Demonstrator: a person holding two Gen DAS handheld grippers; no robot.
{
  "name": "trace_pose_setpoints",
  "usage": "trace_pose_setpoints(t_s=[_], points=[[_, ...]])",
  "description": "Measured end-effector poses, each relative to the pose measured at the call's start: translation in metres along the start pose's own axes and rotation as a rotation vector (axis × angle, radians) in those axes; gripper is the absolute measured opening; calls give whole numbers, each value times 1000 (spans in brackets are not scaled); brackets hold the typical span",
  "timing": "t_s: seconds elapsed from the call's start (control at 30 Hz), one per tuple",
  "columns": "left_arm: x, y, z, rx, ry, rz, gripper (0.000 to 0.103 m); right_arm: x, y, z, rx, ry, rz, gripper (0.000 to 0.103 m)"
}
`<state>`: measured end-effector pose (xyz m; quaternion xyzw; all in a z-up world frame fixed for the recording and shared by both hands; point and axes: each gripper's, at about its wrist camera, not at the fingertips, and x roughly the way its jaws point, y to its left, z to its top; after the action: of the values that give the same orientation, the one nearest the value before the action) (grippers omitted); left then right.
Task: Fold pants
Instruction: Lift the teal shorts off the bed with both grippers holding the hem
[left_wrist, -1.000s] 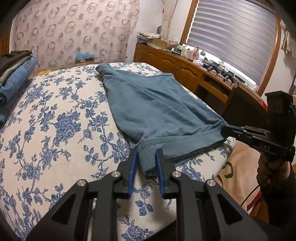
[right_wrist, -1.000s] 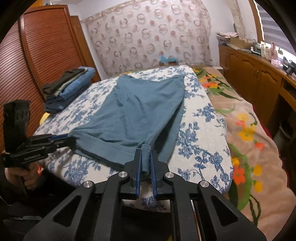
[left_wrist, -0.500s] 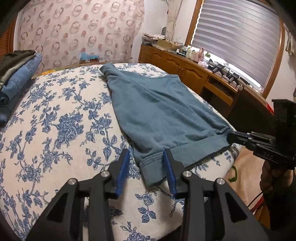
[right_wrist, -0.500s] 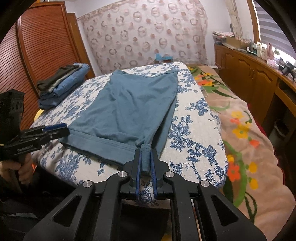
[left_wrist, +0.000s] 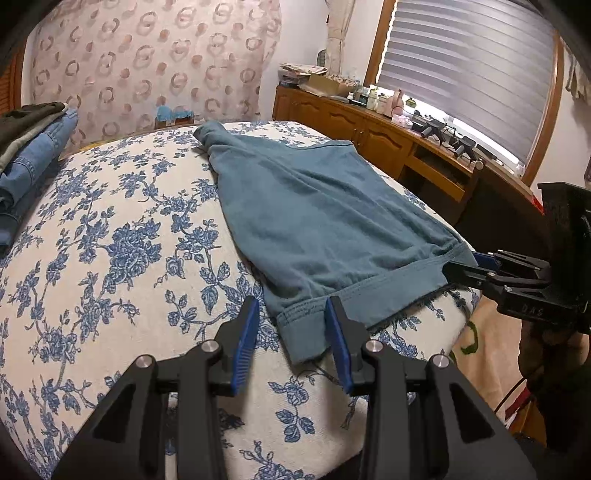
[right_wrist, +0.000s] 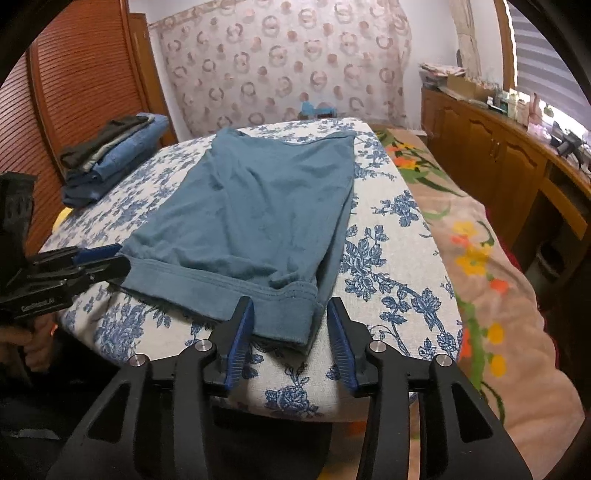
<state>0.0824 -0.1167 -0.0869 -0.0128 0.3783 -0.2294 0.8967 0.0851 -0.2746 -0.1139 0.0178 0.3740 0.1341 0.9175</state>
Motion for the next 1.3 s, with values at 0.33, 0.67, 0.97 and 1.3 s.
trace_pose_setpoints(t_s=[0.33,0.67,0.97,1.3], points=[[-4,-1,-1,-17,-8,-15,36,-3,2,0,-1,-13,23,22],[-1,-5,-1,-9,1,-16,30,-3,1,0,0,-17,27,20],[0,-9,-2,36,-3,-9,15,-1,0,3,24,6,47,26],[-33,-7,17,46,-73,-65,8,-13,9,13,-23,-50,99,10]])
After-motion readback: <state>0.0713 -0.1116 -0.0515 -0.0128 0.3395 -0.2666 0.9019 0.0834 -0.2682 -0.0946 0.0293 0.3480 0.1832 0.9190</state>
